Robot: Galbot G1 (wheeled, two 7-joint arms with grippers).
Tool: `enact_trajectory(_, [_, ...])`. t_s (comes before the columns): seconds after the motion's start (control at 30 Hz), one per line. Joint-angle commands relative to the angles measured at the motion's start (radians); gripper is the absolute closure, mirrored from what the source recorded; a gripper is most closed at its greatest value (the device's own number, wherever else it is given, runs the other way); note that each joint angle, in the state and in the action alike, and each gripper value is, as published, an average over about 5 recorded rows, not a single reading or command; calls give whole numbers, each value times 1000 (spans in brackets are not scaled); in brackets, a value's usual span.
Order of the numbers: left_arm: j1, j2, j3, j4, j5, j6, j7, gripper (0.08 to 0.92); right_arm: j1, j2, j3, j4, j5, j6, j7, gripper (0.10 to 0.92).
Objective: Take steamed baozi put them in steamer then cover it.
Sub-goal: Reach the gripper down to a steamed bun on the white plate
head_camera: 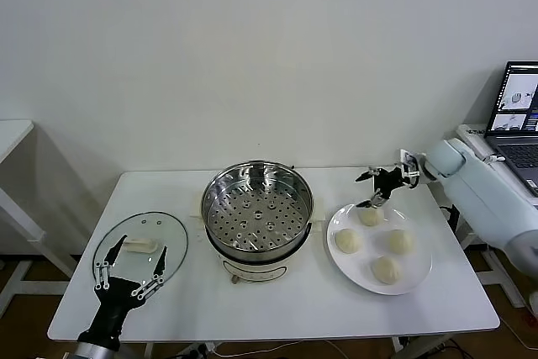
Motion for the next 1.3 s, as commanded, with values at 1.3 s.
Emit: enact_trajectory(1.3, [9, -5, -7, 1, 0, -4, -8, 177, 11, 121, -79, -117, -272, 27, 33, 343])
